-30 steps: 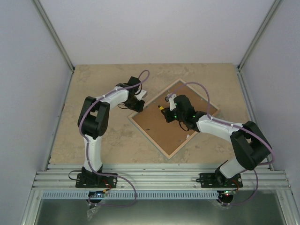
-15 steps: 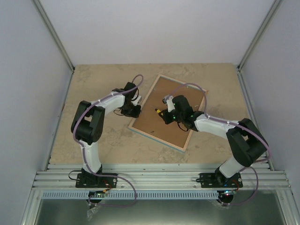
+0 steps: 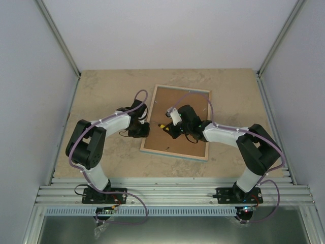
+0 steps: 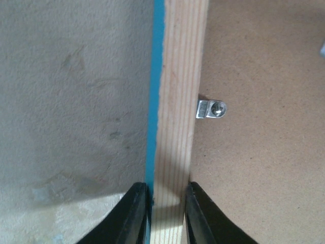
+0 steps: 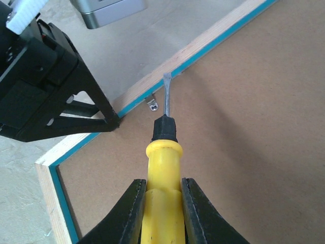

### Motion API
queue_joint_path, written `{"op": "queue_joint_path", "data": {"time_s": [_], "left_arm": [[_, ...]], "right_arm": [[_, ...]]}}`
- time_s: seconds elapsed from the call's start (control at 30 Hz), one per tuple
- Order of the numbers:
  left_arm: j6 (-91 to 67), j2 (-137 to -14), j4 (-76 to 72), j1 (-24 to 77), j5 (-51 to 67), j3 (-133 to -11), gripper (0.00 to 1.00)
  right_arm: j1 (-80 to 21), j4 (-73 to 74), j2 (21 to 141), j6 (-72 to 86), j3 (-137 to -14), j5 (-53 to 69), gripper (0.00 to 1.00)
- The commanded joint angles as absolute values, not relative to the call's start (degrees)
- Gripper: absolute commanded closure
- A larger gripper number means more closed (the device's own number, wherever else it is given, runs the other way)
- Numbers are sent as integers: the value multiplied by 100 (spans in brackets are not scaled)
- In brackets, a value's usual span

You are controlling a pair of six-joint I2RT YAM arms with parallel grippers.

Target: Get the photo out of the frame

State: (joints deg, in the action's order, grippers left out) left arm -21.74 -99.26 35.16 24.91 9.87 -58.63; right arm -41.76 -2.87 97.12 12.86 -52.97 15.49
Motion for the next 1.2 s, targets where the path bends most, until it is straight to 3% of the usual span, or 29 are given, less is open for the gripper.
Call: {"op": "queue_joint_path", "data": {"time_s": [0.0,0.13,0.33,0.47,0.77,1.17], "left_arm": [[-2289,-9883,3935,2508,752,-6000,72],[-2042,-10074,4175,2496,636,-6349,64],[-1852,-10425,4149,2479,603,-6499,64],[-1824,-10464,4032,2477,718,-6416,70],[-1783,-10499,3929,2478,747,-6287,92],[-1821,-10494,3945,2452,639,-6278,98]], "right_arm": [[-4265,-291,9896,1087,-5500,1678,99],[-4329,-256,9978,1056,-5561,1697,99],[-4393,-193,10120,1010,-5656,1700,99],[-4412,-121,10216,975,-5722,1714,100],[-4431,260,10244,929,-5861,1771,100],[-4478,592,10390,830,-6064,1875,99]]}}
